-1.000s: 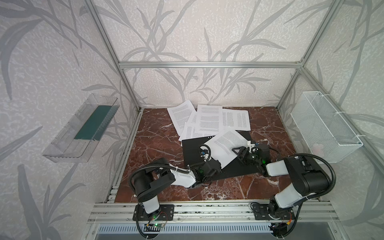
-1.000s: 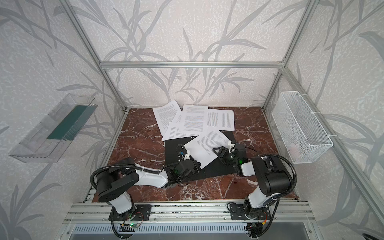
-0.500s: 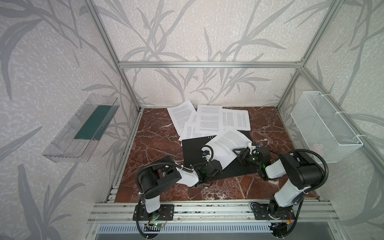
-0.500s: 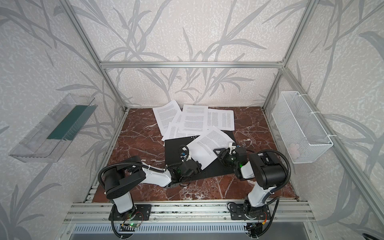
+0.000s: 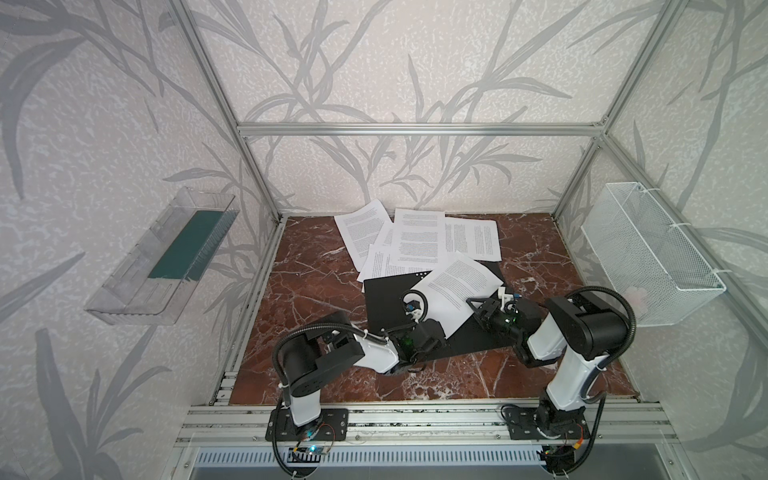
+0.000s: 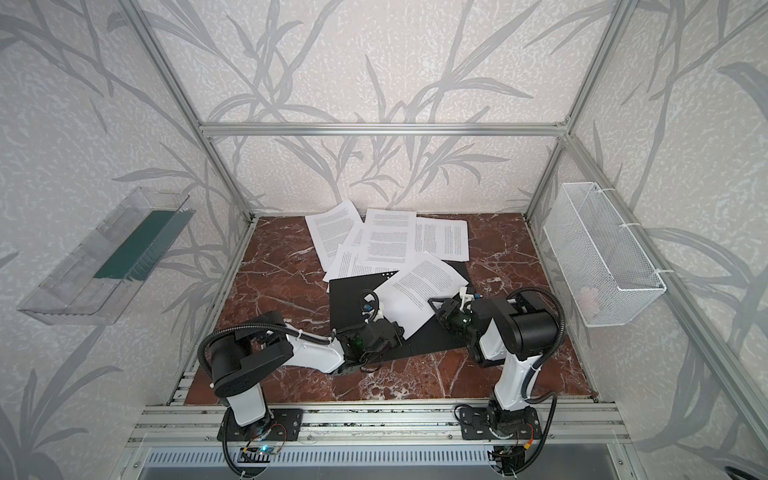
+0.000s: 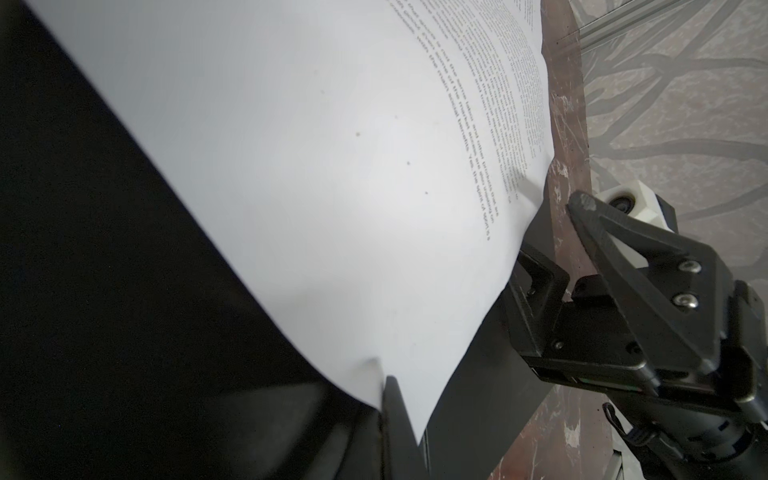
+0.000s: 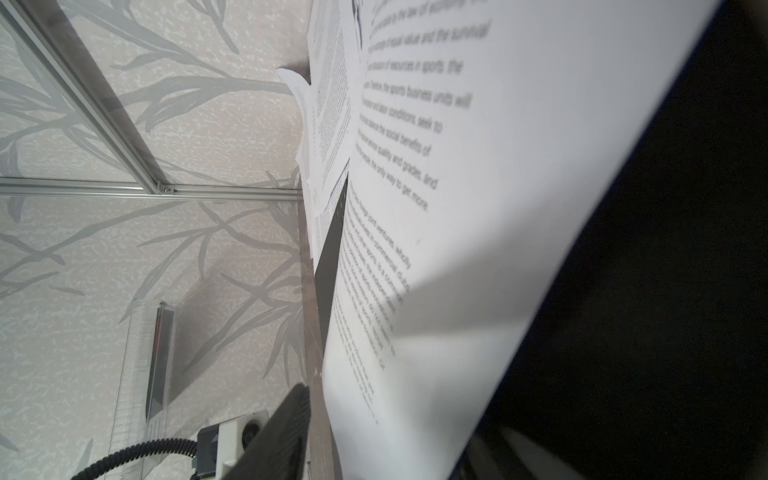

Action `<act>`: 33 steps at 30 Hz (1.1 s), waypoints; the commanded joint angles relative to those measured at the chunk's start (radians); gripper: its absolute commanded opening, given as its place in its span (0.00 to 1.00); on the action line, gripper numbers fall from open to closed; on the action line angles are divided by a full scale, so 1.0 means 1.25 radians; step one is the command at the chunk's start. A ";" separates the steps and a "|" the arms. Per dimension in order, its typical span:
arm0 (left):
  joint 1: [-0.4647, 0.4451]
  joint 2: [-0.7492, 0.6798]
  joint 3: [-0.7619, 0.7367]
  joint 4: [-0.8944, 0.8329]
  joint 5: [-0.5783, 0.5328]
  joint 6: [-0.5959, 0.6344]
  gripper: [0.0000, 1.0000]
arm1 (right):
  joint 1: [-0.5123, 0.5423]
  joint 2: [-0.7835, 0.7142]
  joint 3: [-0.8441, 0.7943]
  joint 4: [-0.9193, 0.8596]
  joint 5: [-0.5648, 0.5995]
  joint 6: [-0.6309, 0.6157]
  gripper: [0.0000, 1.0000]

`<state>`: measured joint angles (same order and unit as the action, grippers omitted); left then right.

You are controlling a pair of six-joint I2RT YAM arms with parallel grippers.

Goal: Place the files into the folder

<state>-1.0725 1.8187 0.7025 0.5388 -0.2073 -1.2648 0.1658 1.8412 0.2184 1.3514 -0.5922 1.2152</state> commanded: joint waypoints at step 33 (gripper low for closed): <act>-0.006 0.019 0.026 0.019 0.016 -0.013 0.17 | 0.002 0.004 0.003 0.044 0.060 -0.025 0.19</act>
<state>-1.0729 1.8423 0.7139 0.5545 -0.1802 -1.2831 0.1658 1.8706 0.2317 1.3834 -0.5228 1.1988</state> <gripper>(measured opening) 0.149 0.200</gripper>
